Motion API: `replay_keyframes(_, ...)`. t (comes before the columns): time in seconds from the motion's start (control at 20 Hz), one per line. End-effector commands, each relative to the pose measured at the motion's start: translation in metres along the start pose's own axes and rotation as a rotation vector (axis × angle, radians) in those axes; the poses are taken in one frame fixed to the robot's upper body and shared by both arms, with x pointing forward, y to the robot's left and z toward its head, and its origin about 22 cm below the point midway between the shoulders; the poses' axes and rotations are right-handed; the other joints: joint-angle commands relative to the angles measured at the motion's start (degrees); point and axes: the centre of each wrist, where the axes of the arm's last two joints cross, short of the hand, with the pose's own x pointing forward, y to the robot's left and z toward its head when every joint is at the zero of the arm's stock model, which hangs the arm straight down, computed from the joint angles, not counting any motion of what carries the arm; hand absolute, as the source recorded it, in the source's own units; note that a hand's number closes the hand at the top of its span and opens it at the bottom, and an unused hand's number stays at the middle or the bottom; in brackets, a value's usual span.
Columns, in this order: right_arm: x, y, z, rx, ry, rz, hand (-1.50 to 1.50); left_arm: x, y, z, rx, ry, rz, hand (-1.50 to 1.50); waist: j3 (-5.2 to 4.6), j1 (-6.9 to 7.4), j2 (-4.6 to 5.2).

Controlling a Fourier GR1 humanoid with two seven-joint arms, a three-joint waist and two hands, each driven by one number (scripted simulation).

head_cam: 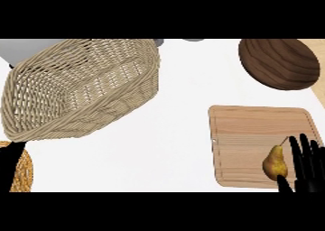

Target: Pick the pear from the cutting board and place it in the basket

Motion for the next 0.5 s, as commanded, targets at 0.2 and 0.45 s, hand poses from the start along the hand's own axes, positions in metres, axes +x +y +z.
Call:
replay_keyframes(0.2, 0.056, -0.061, 0.047, 0.033, 0.218, 0.125, -1.50, -0.005, -0.021, -0.011, -0.066, 0.051, -0.045, 0.00, 0.12, 3.74, 0.76)
replay_keyframes(0.45, 0.091, -0.075, 0.067, 0.026, 0.273, 0.102, -1.50, 0.014, -0.031, -0.022, -0.107, 0.028, -0.059, 0.00, 0.48, 6.29, 0.70)
